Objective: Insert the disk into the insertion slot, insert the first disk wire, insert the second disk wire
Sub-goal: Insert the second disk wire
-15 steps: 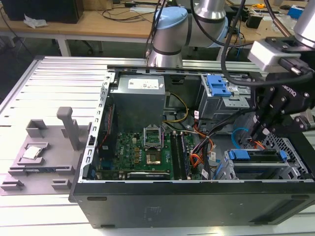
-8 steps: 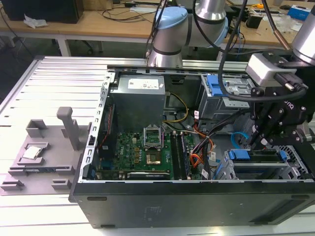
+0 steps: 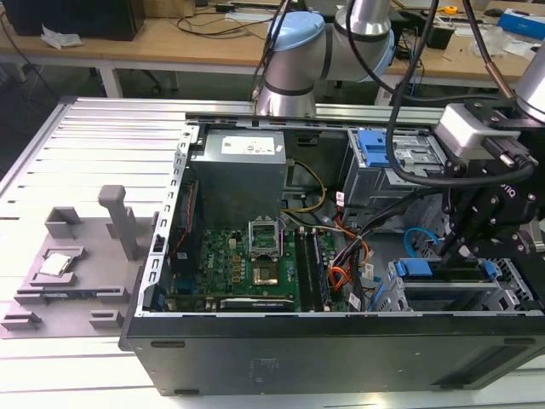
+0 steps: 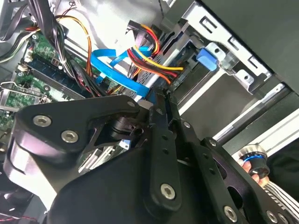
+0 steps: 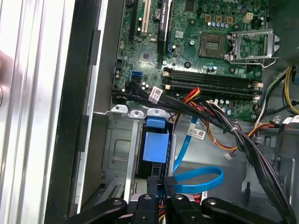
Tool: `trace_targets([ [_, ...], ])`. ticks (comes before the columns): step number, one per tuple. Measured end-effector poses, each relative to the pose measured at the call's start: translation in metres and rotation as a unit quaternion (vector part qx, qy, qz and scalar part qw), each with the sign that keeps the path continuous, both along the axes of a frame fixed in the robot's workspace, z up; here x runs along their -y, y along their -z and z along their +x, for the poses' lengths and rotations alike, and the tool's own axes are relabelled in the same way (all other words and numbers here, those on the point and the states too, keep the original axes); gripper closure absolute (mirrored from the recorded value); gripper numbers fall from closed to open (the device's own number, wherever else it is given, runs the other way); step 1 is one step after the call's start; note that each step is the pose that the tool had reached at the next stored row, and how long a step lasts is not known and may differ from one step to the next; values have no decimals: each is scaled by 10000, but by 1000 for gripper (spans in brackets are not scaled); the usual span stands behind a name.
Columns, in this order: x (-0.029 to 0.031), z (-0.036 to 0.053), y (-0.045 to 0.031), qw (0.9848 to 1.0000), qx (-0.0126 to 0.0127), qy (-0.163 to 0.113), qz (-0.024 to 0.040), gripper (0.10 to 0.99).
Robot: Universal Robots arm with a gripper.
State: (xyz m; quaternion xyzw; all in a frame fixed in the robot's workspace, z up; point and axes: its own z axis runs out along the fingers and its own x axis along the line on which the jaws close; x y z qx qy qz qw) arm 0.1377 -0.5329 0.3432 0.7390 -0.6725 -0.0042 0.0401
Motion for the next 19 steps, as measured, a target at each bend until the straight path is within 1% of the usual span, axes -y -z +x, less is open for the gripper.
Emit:
trace_targets([
  [4,1,16,8,10000,-1,86,0,922],
  [6,1,44,13,9999,-3,113,0,922],
  [12,20,40,44,9999,-1,111,0,922],
  [19,22,32,71,9999,-3,112,2,922],
])
